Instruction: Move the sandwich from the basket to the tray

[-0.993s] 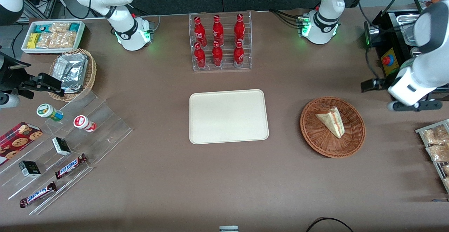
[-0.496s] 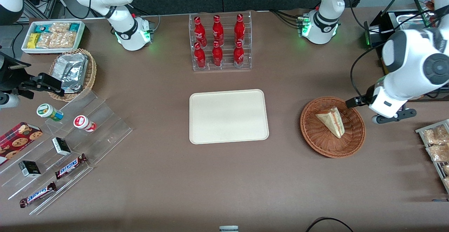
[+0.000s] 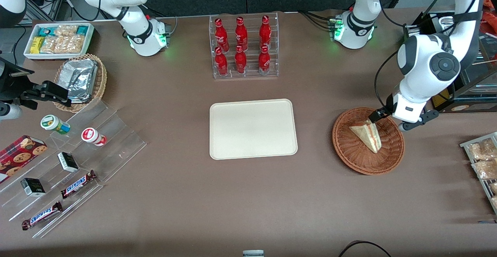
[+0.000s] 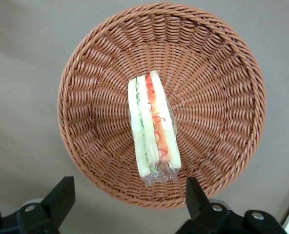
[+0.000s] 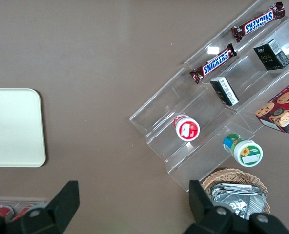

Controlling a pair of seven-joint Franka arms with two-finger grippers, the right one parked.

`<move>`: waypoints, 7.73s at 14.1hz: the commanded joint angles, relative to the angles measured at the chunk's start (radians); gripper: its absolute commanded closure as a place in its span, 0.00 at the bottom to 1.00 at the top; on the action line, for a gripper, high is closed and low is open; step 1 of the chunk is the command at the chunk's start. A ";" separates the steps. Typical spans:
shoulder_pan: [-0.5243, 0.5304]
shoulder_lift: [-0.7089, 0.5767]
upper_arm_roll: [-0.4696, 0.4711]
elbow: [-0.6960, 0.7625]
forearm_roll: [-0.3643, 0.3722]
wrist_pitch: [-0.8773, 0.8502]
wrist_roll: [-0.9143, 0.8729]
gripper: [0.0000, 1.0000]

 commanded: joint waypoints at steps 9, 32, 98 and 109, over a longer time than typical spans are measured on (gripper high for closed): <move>-0.034 0.113 0.003 -0.054 0.020 0.238 -0.195 0.00; -0.084 0.098 -0.017 0.111 0.024 -0.040 -0.226 0.94; -0.200 0.132 -0.103 0.694 0.008 -0.714 -0.085 0.00; 0.050 -0.113 -0.101 0.587 0.000 -0.941 0.503 0.00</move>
